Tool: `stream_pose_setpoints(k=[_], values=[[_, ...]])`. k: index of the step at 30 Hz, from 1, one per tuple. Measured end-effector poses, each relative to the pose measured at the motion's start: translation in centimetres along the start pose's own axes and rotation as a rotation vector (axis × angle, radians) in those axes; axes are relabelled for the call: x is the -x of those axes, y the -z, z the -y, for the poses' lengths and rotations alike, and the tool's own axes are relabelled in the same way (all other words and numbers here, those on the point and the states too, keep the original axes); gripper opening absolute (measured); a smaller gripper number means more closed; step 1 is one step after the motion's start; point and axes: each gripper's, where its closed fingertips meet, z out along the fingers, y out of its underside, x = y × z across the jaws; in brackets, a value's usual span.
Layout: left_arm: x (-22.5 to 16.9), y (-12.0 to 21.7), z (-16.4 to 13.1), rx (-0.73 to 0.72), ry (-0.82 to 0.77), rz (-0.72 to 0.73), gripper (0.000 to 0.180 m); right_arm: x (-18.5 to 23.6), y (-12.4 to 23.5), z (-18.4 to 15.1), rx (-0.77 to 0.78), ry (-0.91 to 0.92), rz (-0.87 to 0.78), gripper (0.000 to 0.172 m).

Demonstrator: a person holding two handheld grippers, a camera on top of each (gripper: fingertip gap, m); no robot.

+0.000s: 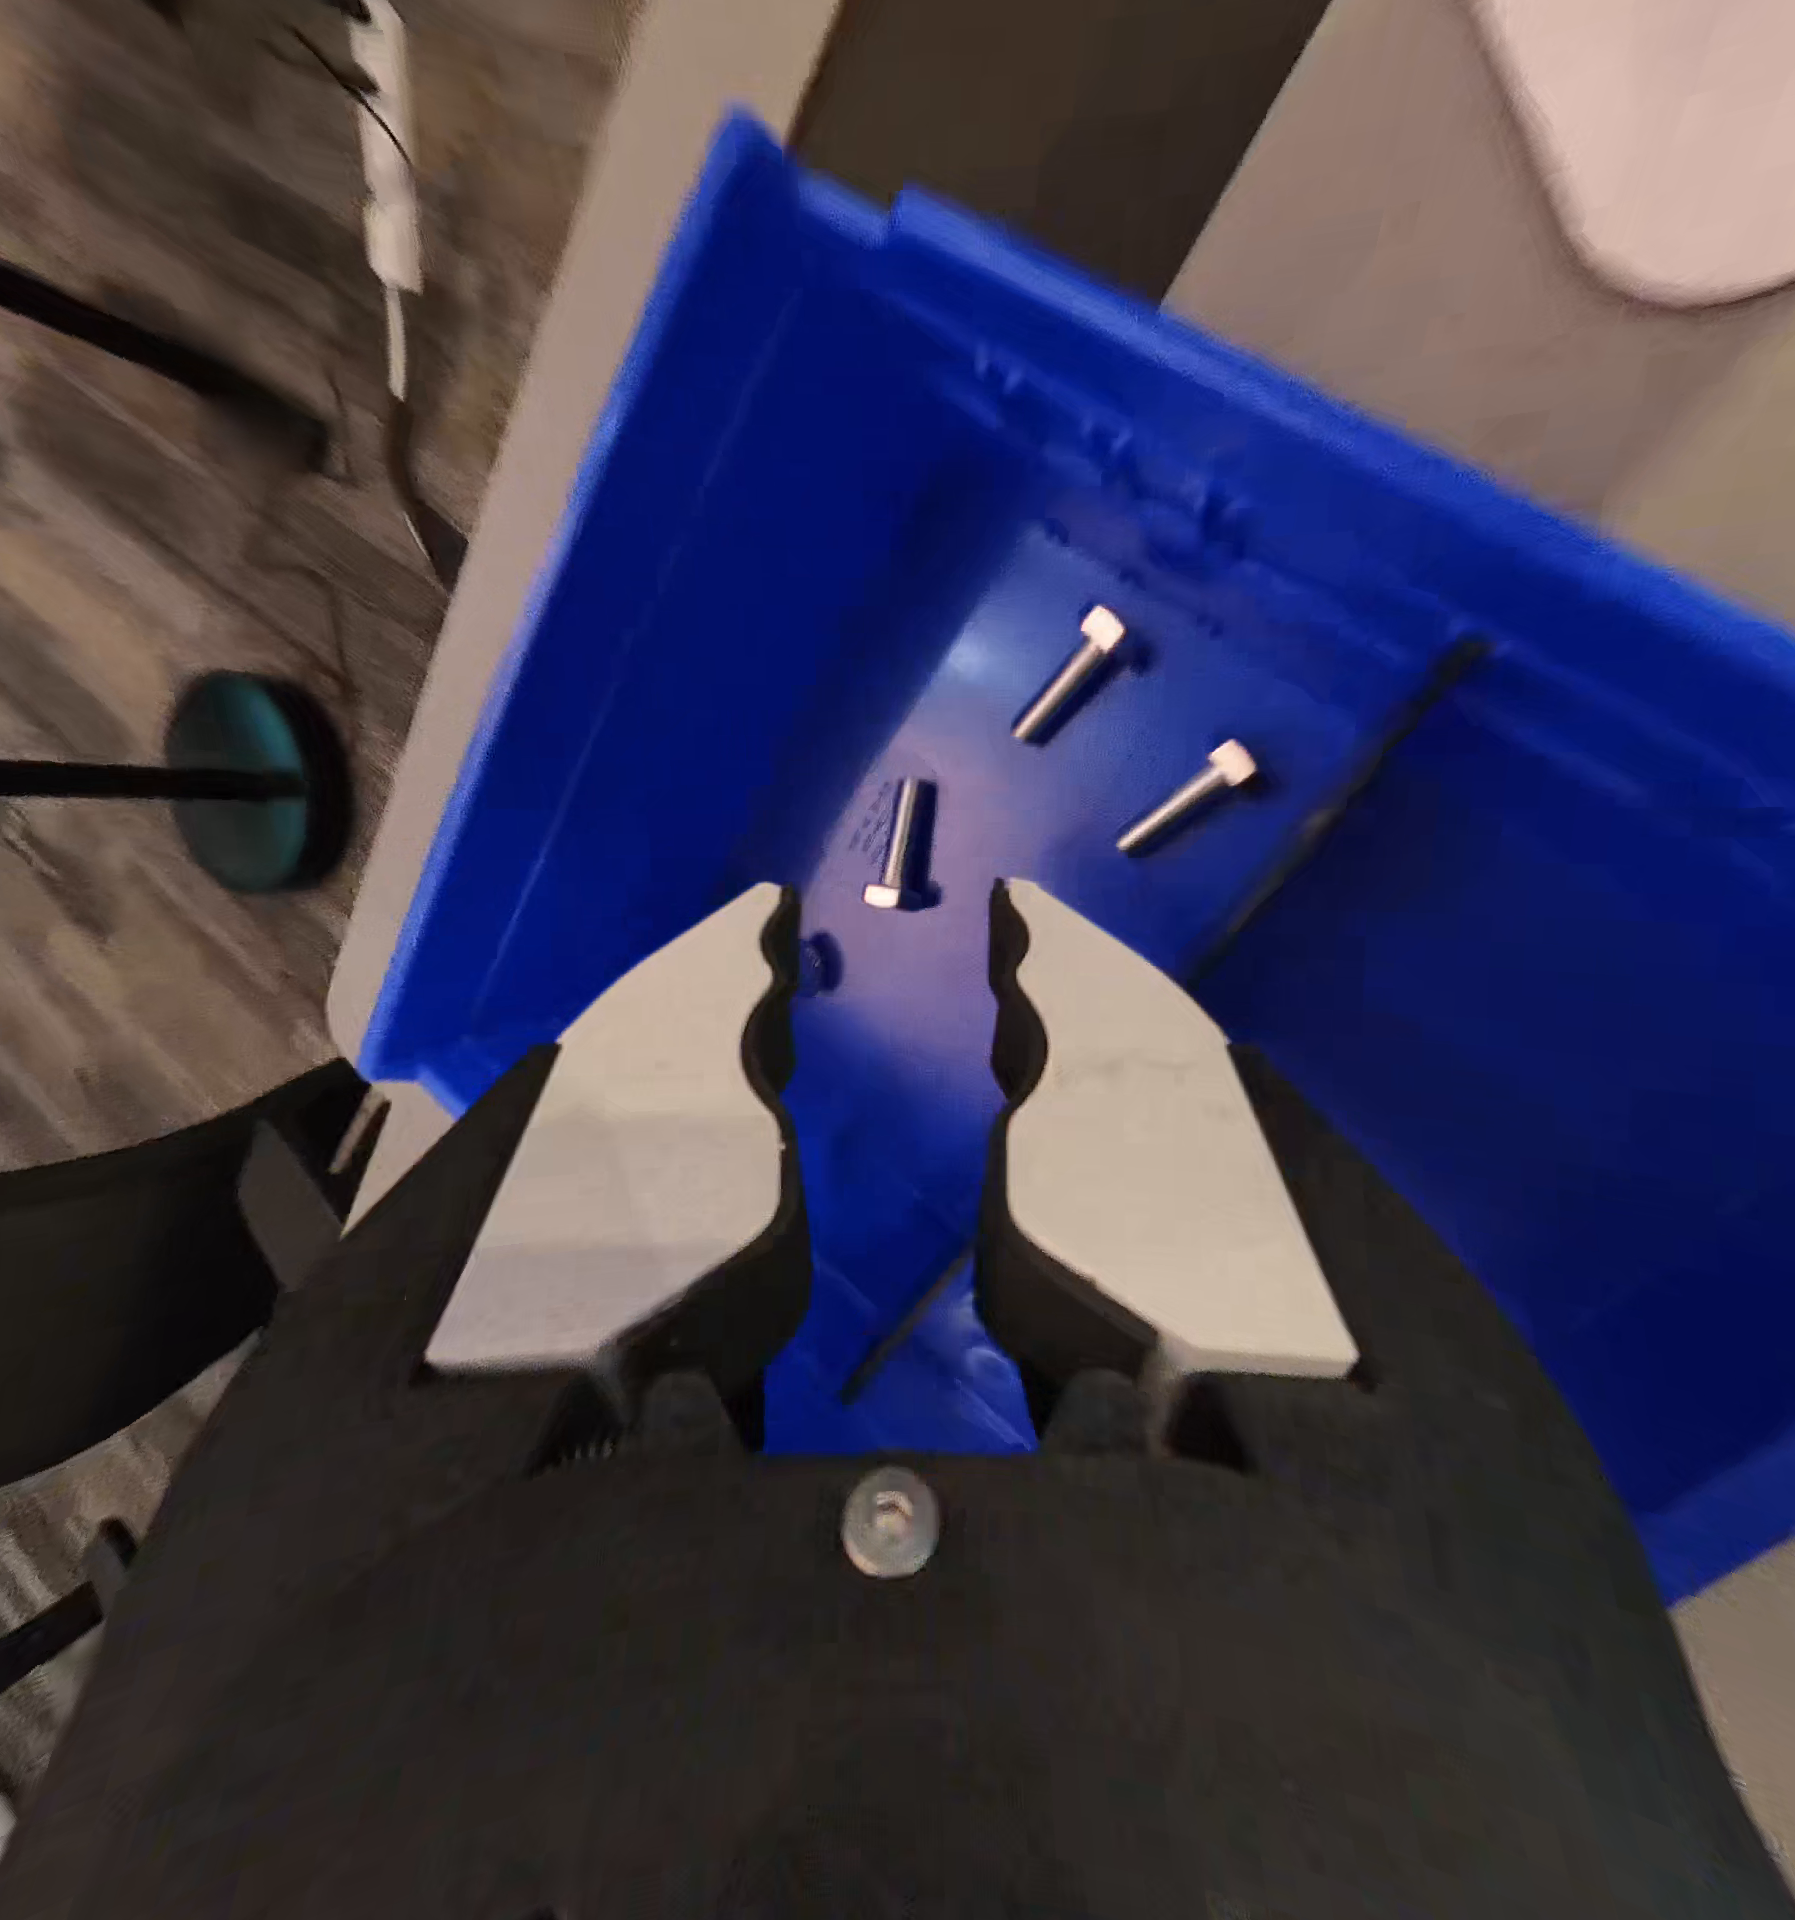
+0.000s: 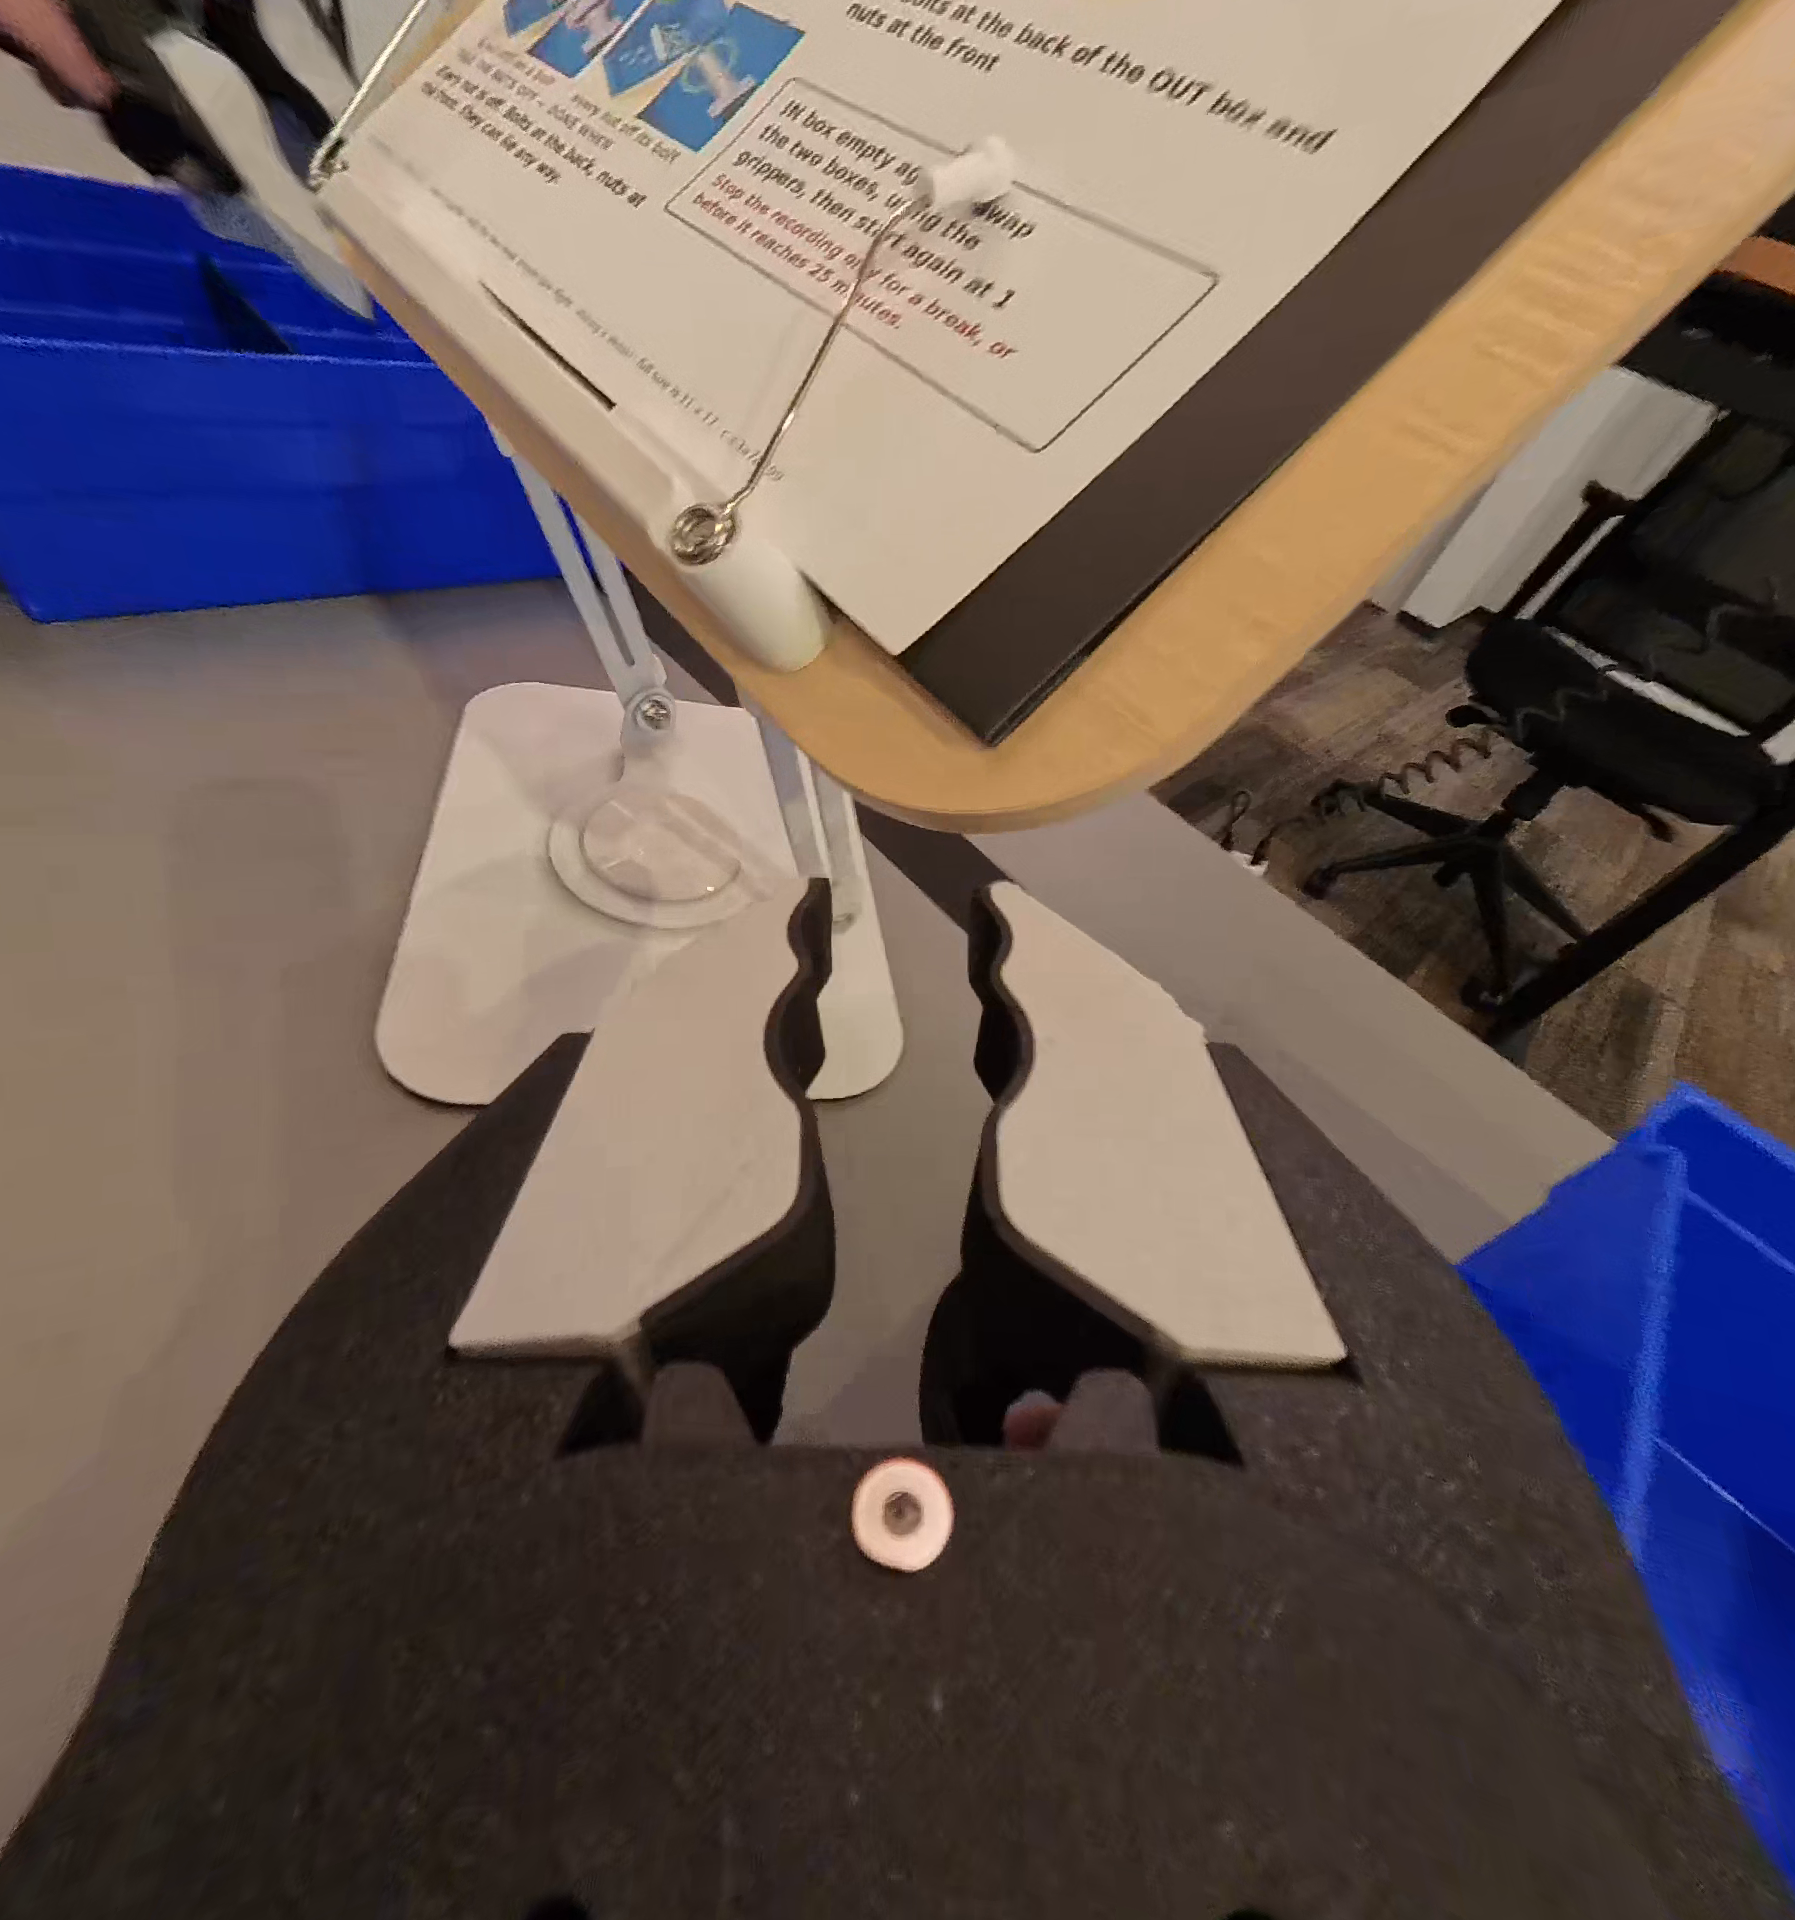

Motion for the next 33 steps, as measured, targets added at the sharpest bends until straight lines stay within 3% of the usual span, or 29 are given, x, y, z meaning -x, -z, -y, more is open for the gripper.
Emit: stream_pose_setpoints(k=[4, 6, 12, 13, 18, 21, 25, 30, 33], values=[[0.3, -4.2, -1.8, 0.185, -0.061, -0.095, 0.036, 0.9, -0.9, -1.2, 0.009, -0.008, 0.033, 0.026], [-0.5, -5.7, -2.0, 0.208, -0.044, -0.177, 0.032, 1.1, -1.2, -1.7, 0.016, -0.006, 0.04, 0.026], [-1.0, -8.7, -4.0, 0.372, -0.075, -0.239, 0.023, 1.0, -1.3, -2.4, 0.026, 0.001, 0.045, 0.025], [-1.1, -8.9, -3.7, 0.36, -0.076, -0.243, 0.011, 0.9, -1.3, -2.5, 0.028, -0.001, 0.046, 0.025], [-1.1, -8.6, -2.8, 0.315, -0.042, -0.225, 0.009, 1.0, -1.2, -2.6, 0.026, 0.005, 0.056, 0.025], [-0.5, -6.2, -1.1, 0.172, 0.056, -0.164, 0.009, 1.4, -1.2, -2.4, 0.025, 0.02, 0.075, 0.025], [-1.0, 0.2, 1.2, -0.109, 0.205, -0.097, 0.009, 2.7, -1.0, -1.8, 0.004, 0.039, 0.156, 0.024], [-8.0, 9.6, 4.5, -0.459, 0.192, -0.099, 0.009, 5.7, -0.3, -0.5, -0.056, 0.092, 0.321, 0.019], [-13.3, 13.6, 6.7, -0.61, 0.186, -0.099, 0.009, 7.9, 0.5, 0.6, -0.101, 0.156, 0.419, 0.017]])
